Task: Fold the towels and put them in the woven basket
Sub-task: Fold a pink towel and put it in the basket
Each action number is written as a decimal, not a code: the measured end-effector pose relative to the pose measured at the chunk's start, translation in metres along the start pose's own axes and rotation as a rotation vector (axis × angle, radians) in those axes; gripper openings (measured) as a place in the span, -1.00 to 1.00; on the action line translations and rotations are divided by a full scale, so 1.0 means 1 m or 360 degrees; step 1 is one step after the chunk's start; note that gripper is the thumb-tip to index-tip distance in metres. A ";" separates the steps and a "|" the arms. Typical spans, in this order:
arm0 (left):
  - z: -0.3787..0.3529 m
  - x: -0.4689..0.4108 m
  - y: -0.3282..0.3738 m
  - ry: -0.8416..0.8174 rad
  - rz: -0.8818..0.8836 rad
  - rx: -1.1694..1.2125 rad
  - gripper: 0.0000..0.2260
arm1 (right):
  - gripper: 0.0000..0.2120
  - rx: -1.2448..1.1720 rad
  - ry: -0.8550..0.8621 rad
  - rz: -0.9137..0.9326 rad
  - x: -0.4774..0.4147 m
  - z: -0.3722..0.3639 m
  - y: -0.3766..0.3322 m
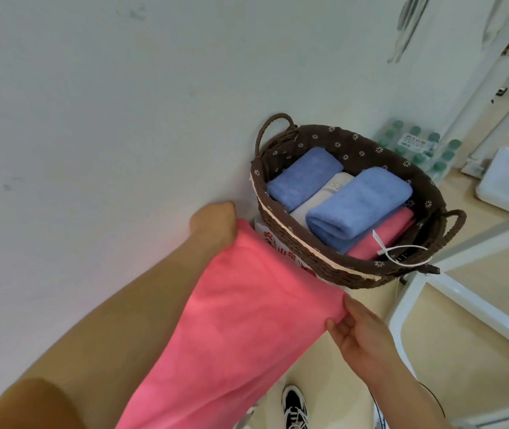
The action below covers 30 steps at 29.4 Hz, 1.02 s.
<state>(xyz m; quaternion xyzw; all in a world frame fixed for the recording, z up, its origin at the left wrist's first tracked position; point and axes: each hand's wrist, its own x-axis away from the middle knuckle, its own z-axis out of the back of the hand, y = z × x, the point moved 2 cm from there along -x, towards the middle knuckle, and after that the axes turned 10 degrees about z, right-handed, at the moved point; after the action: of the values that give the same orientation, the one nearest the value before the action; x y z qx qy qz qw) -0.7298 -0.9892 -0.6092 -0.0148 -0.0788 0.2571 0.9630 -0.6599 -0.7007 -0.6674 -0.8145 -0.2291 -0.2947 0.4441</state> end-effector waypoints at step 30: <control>-0.100 0.430 -0.223 0.0375 0.1467 0.0987 -0.48 | -0.61 0.0481 -0.0658 -0.0507 0.158 -0.007 0.193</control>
<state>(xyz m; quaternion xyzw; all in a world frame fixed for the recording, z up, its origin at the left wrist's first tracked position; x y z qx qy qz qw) -0.2356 -0.9674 -0.6308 0.2072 0.1230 0.6587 0.7128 -0.4256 -0.7856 -0.6704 -0.7357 -0.4810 -0.1510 0.4524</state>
